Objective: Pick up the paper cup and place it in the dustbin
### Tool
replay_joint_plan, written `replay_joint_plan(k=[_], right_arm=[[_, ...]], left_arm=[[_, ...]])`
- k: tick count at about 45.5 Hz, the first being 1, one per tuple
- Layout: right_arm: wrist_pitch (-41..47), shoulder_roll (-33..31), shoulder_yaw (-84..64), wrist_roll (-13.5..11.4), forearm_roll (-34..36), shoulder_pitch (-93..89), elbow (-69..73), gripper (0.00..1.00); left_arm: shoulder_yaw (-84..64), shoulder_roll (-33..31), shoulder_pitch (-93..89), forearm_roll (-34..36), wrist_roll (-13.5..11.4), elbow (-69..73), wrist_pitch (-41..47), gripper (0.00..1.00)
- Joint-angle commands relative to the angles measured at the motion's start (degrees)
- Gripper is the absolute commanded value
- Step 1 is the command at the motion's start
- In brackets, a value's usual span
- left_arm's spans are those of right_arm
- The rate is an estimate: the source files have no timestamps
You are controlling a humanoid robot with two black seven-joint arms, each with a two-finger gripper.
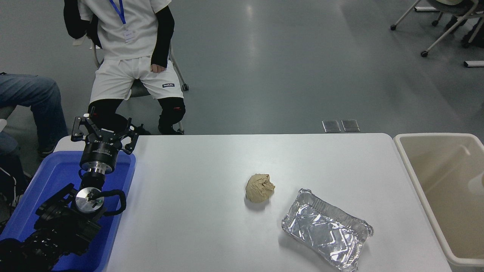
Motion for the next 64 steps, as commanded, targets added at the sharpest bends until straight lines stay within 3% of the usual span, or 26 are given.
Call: replay_joint_plan(k=[1, 13, 24, 36, 64], right_arm=[[-11.4, 3.2, 5.0, 0.0, 2.6, -7.3, -1.0, 0.0], [-29.7, 9.3, 10.9, 0.1, 5.6, -16.0, -4.2, 0.0], [-38.9, 15.8, 17.1, 0.1, 6.7, -21.9, -10.0, 0.0], [-41.9, 20.2, 18.0, 0.0, 7.0, -25.2, -14.5, 0.0], [-42.2, 21.2, 18.0, 0.1, 9.1, -26.3, -15.1, 0.0]], left_arm=[[0.0, -0.1, 0.0, -0.1, 0.0, 0.0, 0.0, 0.99], [0.0, 0.0, 0.0, 0.0, 0.0, 0.0, 0.0, 0.99], [0.0, 0.0, 0.0, 0.0, 0.0, 0.0, 0.0, 0.99], [0.0, 0.0, 0.0, 0.0, 0.0, 0.0, 0.0, 0.99], [0.0, 0.0, 0.0, 0.0, 0.0, 0.0, 0.0, 0.99]])
